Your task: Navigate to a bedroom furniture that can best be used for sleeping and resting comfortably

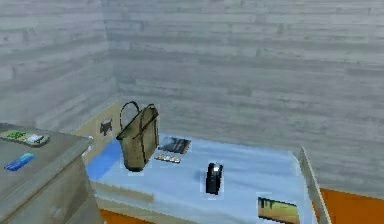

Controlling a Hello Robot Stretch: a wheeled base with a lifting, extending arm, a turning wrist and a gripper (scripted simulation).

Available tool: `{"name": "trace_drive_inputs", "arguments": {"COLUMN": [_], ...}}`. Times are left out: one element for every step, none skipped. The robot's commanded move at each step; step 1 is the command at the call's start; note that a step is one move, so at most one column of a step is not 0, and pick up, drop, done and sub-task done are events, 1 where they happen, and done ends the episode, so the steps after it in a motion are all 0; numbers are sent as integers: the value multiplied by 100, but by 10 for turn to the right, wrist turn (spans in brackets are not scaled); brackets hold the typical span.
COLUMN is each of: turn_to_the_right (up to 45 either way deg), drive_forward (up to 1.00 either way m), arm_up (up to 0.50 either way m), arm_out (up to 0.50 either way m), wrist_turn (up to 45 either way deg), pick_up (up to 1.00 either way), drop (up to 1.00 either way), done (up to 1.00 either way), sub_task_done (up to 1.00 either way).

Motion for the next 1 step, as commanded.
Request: {"name": "trace_drive_inputs", "arguments": {"turn_to_the_right": [0], "drive_forward": [0], "arm_up": [0], "arm_out": [0], "wrist_turn": [0], "pick_up": [0], "drop": [0], "done": [100], "sub_task_done": [0]}}
